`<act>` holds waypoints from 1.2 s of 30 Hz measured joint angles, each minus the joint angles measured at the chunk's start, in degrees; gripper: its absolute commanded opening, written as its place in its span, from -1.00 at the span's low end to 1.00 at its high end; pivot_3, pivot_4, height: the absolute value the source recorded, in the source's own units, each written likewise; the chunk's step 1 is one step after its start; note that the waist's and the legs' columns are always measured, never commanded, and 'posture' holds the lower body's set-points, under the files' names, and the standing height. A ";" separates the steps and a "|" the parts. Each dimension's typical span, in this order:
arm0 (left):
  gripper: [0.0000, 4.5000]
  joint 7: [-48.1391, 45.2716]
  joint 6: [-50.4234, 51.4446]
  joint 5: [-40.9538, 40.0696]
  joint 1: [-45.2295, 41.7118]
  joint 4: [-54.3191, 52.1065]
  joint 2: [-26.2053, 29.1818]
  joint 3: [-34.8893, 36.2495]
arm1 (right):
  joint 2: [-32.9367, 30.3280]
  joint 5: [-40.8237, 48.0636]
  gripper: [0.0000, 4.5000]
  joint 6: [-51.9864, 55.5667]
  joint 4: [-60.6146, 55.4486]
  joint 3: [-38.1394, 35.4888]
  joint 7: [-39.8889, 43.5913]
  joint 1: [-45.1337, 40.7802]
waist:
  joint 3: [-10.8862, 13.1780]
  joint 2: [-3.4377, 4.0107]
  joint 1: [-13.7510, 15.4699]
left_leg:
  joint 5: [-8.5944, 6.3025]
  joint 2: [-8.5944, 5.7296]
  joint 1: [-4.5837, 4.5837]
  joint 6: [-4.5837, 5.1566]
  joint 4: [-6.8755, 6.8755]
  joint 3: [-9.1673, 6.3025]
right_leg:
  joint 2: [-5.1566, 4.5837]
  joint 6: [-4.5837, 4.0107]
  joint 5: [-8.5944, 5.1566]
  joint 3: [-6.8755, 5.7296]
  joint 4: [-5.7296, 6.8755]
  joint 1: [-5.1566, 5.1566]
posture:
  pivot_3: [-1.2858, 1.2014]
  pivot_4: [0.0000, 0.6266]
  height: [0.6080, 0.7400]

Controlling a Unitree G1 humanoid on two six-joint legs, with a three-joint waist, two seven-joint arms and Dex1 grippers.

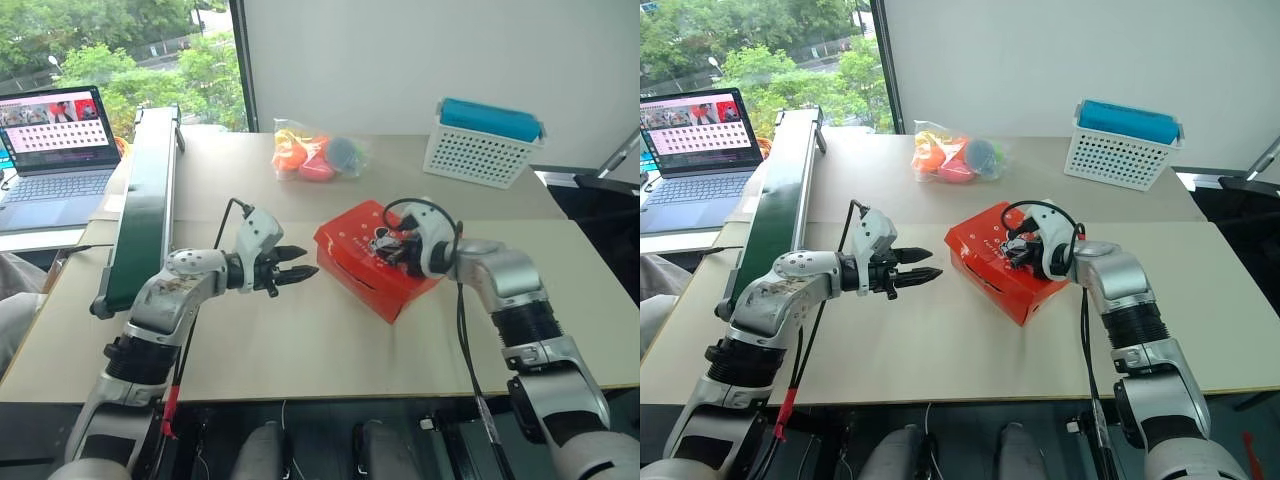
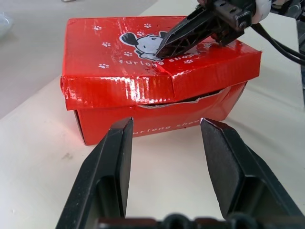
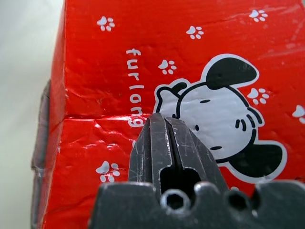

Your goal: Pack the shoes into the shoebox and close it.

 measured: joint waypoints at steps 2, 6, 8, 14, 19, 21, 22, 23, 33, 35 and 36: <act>0.06 0.21 0.04 0.00 0.24 -0.24 0.00 0.03 | 0.08 -0.42 -0.99 0.98 -2.07 0.08 -0.06 0.19 | -0.01 0.01 -0.01 | -0.01 0.02 -0.06 -0.02 -0.03 -0.01 | 0.00 -0.04 0.04 0.01 -0.05 0.00 | 0.03 -0.52 0.38; 0.06 0.68 0.11 -0.01 0.48 -1.21 -0.04 0.04 | 0.12 0.19 -0.99 5.23 -7.12 -0.44 0.89 0.29 | 0.01 0.04 -0.17 | -0.07 0.01 -0.34 -0.13 -0.06 0.00 | 0.02 -0.48 0.31 0.04 0.08 -0.25 | 0.03 -0.52 0.38; 0.06 0.81 0.12 -0.03 0.48 -1.29 -0.06 0.04 | 0.50 0.88 -0.99 8.00 -9.53 -1.15 1.05 0.24 | 0.02 0.04 -0.20 | -0.11 -0.01 -0.44 -0.16 -0.06 0.03 | 0.00 -0.50 0.25 0.07 0.31 -0.42 | 0.03 -0.52 0.38; 0.06 1.42 0.12 -0.04 0.58 -1.36 -0.22 0.05 | 0.74 3.71 -0.99 13.52 -13.30 -4.81 0.63 -0.52 | 0.12 0.12 0.02 | -0.08 -0.06 -0.89 -0.17 0.05 0.05 | -0.01 -0.51 0.25 0.08 0.47 -0.88 | 0.03 -0.52 0.38; 0.06 2.40 0.13 -0.05 1.01 -1.43 -0.85 0.12 | -0.93 7.06 -0.99 17.77 -19.94 -8.54 0.70 -0.59 | 0.19 0.16 0.12 | -0.09 -0.06 -0.99 -0.15 0.04 0.03 | -0.01 -0.49 0.24 0.04 0.43 -0.94 | 0.03 -0.52 0.38; 0.06 2.61 0.13 -0.05 1.12 -1.43 -1.10 0.12 | -1.94 7.92 -0.99 18.90 -22.17 -9.31 0.60 -0.37 | 0.20 0.16 0.18 | -0.09 -0.07 -1.02 -0.15 0.05 0.03 | -0.01 -0.49 0.24 0.03 0.43 -0.95 | 0.03 -0.52 0.38; 0.06 2.74 0.13 -0.05 1.19 -1.43 -1.20 0.14 | -2.38 8.15 -0.99 19.43 -23.24 -9.31 0.50 0.03 | 0.20 0.16 0.20 | -0.09 -0.06 -1.02 -0.15 0.06 0.02 | -0.01 -0.49 0.24 0.01 0.42 -0.94 | 0.03 -0.52 0.38; 0.06 2.87 0.13 -0.05 1.29 -1.43 -1.30 0.14 | -2.65 8.30 -0.99 20.06 -24.25 -9.29 0.26 0.73 | 0.20 0.16 0.20 | -0.09 -0.07 -1.02 -0.15 0.06 0.02 | -0.01 -0.49 0.24 0.01 0.42 -0.94 | 0.03 -0.52 0.38; 0.06 10.01 -0.31 0.61 3.34 -1.39 -4.78 3.02 | -7.96 -1.18 -0.99 12.24 -21.19 -14.75 -14.48 8.81 | 0.24 0.16 1.50 | -0.09 -0.14 -1.11 -0.13 0.10 0.02 | -0.06 -0.39 0.18 -0.01 0.39 -0.97 | 0.03 -0.52 0.38; 0.06 14.56 -1.56 2.07 3.82 -0.39 -6.67 5.59 | -9.60 -3.84 -0.99 8.64 -19.92 -17.29 -17.00 11.84 | 0.25 0.15 1.54 | -0.09 -0.15 -1.12 -0.11 0.09 0.04 | -0.07 -0.37 0.17 0.01 0.39 -0.98 | 0.03 -0.52 0.38; 0.06 17.78 -2.33 2.50 3.97 0.47 -8.48 7.55 | -9.68 -4.65 -0.99 6.87 -19.80 -18.95 -17.99 13.65 | 0.25 0.14 1.52 | -0.10 -0.14 -1.13 -0.10 0.10 0.06 | -0.07 -0.37 0.17 0.03 0.39 -0.96 | 0.03 -0.52 0.38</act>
